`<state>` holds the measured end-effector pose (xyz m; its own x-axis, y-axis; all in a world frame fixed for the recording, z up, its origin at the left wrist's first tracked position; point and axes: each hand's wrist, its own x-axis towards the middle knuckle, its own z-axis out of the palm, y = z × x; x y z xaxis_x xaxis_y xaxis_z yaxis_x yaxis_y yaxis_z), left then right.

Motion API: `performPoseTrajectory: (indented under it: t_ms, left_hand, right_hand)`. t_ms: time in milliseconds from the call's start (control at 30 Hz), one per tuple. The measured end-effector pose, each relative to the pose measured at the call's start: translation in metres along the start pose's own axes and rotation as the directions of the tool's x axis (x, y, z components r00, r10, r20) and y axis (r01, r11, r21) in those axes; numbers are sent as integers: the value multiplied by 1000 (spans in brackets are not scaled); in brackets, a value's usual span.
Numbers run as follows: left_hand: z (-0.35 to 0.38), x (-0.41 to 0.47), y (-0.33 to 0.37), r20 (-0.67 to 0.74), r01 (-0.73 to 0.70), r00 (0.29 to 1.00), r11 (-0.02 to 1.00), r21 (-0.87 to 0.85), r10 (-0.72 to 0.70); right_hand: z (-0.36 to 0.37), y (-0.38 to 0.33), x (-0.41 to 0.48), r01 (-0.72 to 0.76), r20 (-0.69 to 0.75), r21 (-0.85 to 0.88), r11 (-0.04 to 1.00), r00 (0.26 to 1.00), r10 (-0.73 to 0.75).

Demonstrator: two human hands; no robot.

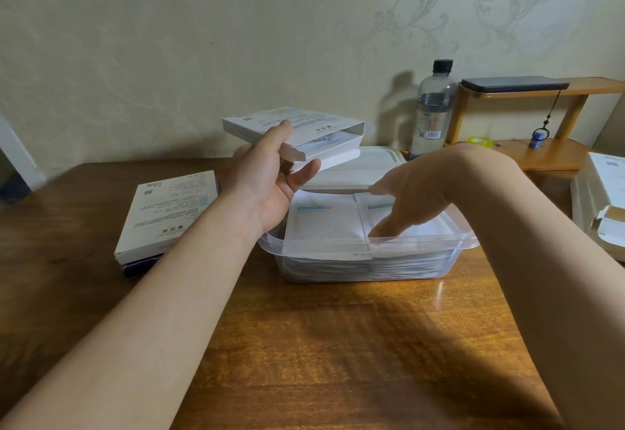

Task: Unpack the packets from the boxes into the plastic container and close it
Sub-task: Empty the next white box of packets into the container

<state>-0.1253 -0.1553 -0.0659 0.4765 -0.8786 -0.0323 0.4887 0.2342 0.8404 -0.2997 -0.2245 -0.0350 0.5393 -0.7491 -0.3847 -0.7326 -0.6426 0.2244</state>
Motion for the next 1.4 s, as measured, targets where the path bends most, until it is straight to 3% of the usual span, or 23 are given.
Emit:
performPoseTrajectory:
  t_ms: [267,533,633,700,800,867,1000,1233,1400]
  left_hand:
    - [0,1,-1,1,5,1000,1000,12,-5]
    - [0,2,-1,6,-8,1000,1000,13,8]
    - [0,1,0,5,-8,1000,1000,20,8]
    - [0,1,0,7,-3,1000,1000,11,3]
    - [1,1,2,4,-1,1000,1000,2,1]
    - [1,2,2,-26,-11,1000,1000,1,11]
    - [1,3,2,-57,-8,998,1000,-15,7]
    - [3,-3,4,-26,6,1000,1000,-12,-6]
    - [4,-6,4,-45,9,999,1000,21,-8]
  right_hand:
    - [2,-6,-1,28,73,-44,999,997,-25]
    - [2,-8,-3,-3,54,-24,1000,999,4]
    - [-2,-5,-11,-9,-79,143,990,997,20]
    - [-8,-4,-16,55,-275,299,953,961,31]
    - [-13,-8,-10,197,-600,392,898,795,87]
    - [-13,-13,-5,255,-705,408,877,698,124]
    - [-9,-21,6,260,-753,408,875,638,162]
    - [2,-32,17,219,-745,293,931,663,79]
    - [4,-33,23,204,-765,281,938,637,91]
